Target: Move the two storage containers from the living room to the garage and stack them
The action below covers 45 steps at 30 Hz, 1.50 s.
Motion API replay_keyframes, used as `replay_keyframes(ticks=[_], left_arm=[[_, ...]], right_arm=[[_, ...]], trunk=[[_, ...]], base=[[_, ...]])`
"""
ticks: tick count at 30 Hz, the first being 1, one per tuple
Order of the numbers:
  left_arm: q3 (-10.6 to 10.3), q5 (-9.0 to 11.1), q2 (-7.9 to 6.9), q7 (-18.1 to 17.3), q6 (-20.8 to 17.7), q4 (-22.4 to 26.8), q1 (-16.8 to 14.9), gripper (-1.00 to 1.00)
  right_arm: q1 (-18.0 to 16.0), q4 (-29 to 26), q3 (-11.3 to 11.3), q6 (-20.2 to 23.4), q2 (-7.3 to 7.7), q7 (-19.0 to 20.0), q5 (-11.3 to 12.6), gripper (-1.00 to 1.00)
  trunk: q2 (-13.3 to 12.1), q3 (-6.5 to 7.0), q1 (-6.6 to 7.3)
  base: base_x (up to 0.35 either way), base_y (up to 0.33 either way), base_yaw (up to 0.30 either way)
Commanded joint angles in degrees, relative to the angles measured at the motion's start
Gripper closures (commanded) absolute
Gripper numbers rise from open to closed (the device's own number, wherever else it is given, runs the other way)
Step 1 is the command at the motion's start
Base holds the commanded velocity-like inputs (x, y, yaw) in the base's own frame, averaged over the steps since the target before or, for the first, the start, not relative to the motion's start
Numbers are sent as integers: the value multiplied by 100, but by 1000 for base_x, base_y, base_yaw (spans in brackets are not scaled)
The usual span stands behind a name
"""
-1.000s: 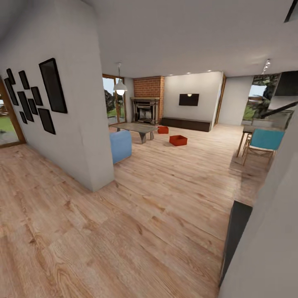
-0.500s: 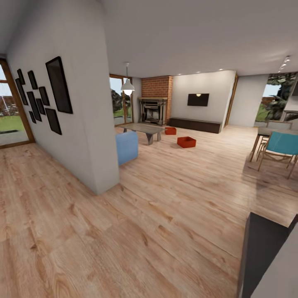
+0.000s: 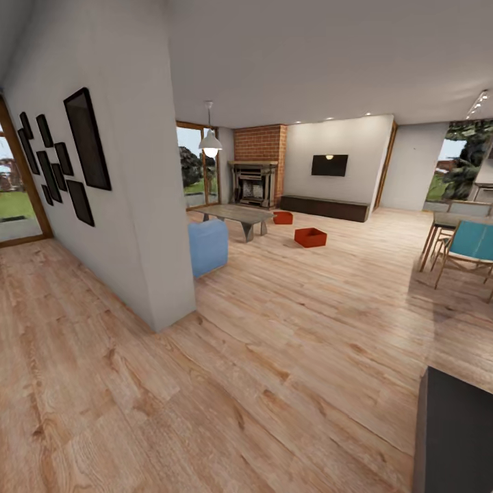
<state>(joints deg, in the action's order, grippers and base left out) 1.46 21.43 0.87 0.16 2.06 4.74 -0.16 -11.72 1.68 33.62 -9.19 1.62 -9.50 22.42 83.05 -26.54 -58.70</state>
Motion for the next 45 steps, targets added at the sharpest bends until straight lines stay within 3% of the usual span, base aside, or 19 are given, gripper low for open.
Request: replay_keyframes(ticks=[1, 45], left_arm=[[12, 19, 1, 2, 14, 0, -2, -100], [12, 19, 4, 2, 49, -8, -2, -100]], right_arm=[[-6, 16, 48, -31, -3, 1, 50, -100], [-6, 16, 22, -39, -12, 1, 61, -100]], trunk=[[3, -6, -3], [3, -6, -3]], base=[[322, 0, 0], [322, 0, -6]])
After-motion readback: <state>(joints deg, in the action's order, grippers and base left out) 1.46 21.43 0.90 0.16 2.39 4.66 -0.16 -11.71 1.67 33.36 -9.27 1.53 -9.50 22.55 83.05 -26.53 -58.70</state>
